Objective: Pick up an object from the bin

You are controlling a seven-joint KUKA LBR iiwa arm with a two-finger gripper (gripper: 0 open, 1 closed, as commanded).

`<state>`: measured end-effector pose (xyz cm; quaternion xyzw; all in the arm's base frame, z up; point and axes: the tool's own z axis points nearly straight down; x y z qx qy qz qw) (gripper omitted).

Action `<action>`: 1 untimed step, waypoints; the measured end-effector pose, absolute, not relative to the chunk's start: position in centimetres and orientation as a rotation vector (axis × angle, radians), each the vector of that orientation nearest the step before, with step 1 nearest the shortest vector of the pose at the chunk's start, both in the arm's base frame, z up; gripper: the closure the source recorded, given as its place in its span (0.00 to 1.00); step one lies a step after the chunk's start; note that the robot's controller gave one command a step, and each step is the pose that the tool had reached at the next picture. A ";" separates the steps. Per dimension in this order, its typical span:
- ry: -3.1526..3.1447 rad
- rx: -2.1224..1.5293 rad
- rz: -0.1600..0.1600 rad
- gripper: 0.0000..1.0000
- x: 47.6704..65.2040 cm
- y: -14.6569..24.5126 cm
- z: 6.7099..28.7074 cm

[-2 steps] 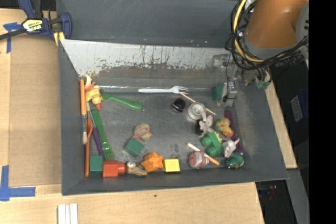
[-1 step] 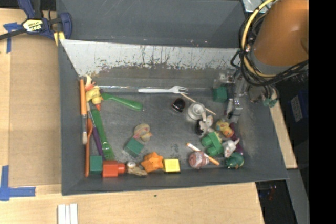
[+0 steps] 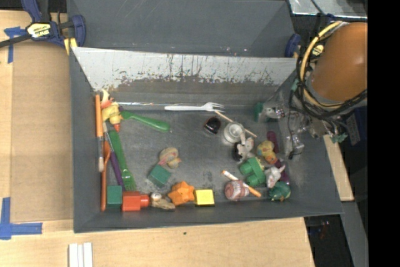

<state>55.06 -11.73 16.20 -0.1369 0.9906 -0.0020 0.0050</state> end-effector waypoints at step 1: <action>3.099 -0.463 -0.004 0.00 55.3 -12.4 19.4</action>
Offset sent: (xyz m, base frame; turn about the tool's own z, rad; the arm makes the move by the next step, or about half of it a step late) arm 0.0383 0.0081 0.0410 -0.0640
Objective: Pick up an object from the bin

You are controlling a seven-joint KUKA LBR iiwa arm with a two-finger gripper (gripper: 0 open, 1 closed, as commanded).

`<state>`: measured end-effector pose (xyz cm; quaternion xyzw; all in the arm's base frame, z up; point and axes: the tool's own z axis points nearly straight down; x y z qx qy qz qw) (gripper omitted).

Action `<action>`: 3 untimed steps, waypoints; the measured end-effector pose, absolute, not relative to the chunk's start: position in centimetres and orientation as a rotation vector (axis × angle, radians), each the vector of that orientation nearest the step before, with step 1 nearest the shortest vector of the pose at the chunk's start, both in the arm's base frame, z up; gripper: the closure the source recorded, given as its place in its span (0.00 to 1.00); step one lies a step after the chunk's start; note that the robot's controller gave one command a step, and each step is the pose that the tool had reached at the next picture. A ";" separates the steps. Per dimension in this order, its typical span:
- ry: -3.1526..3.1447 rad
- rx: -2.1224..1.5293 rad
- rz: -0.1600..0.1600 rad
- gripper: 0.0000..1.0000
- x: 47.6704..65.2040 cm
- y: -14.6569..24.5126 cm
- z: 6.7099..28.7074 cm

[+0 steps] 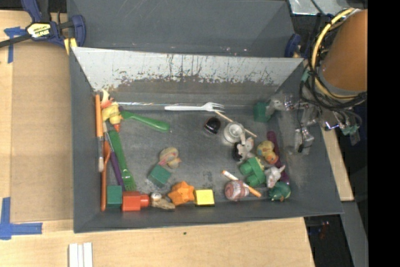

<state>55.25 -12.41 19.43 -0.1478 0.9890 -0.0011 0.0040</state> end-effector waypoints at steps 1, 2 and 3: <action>3.133 -0.046 -0.005 0.00 56.9 -11.8 20.4; 3.101 -0.380 -0.013 0.00 57.4 -13.0 12.8; 3.093 -0.457 -0.010 0.00 50.1 -13.6 15.8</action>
Offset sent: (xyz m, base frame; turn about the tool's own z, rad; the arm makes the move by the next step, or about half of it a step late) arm 0.0245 -0.0150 -0.1243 -0.0650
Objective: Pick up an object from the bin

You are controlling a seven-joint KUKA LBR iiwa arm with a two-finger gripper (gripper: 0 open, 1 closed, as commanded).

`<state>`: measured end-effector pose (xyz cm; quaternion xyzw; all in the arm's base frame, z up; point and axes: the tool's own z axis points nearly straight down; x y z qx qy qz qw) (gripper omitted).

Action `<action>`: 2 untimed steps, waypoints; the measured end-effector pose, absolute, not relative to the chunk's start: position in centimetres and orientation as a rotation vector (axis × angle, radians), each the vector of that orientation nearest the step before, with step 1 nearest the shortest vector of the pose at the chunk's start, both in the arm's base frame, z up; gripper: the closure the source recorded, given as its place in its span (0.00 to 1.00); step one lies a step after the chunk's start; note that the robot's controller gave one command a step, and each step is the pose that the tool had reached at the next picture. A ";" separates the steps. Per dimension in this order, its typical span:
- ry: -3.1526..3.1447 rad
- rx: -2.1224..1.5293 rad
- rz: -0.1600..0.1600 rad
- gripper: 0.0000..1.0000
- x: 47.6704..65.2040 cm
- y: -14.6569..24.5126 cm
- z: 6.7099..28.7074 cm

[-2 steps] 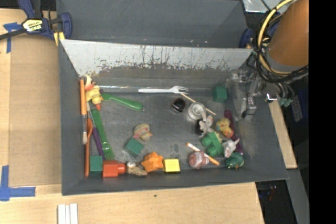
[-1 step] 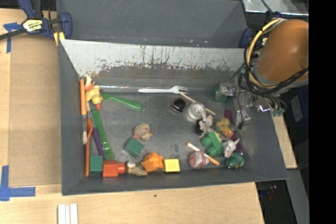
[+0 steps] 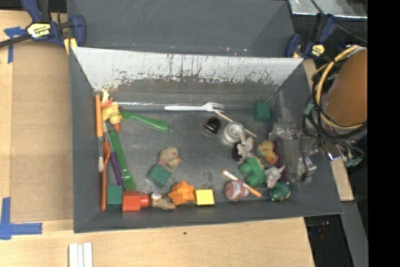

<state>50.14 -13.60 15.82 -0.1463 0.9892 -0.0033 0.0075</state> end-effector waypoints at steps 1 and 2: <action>3.088 -0.498 -0.009 0.00 54.8 -10.8 17.3; 3.080 -0.546 -0.014 0.00 52.5 -13.8 22.0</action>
Offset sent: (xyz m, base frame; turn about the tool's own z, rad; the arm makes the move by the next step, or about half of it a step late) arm 0.0133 -0.0103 0.0717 -0.0624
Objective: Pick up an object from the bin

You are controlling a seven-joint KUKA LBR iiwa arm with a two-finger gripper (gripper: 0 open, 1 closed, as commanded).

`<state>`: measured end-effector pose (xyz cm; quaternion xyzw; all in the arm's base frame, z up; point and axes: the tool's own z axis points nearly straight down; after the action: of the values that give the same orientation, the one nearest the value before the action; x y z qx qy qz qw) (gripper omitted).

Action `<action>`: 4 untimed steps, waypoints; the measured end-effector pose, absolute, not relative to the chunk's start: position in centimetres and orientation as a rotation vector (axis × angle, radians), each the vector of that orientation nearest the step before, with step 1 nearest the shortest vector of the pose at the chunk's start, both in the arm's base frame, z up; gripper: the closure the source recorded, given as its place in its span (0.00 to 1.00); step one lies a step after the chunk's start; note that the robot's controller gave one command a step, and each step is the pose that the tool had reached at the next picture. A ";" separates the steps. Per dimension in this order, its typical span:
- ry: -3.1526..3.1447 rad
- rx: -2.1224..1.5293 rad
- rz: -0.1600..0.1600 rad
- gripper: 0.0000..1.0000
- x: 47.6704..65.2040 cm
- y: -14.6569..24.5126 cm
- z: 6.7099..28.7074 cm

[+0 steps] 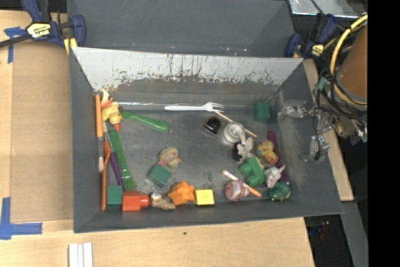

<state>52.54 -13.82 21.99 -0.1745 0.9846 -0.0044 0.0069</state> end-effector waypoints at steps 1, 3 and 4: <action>3.057 -0.635 -0.011 0.00 57.6 -9.6 22.3; 3.020 -0.762 -0.019 0.00 55.6 -10.3 20.8; 2.900 -1.142 -0.027 0.00 55.5 -14.8 16.1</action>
Offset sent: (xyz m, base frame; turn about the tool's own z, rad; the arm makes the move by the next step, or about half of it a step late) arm -0.0086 0.0479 0.0635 0.0746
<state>55.51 -14.80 16.12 -0.3663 0.9304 -0.0085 0.0126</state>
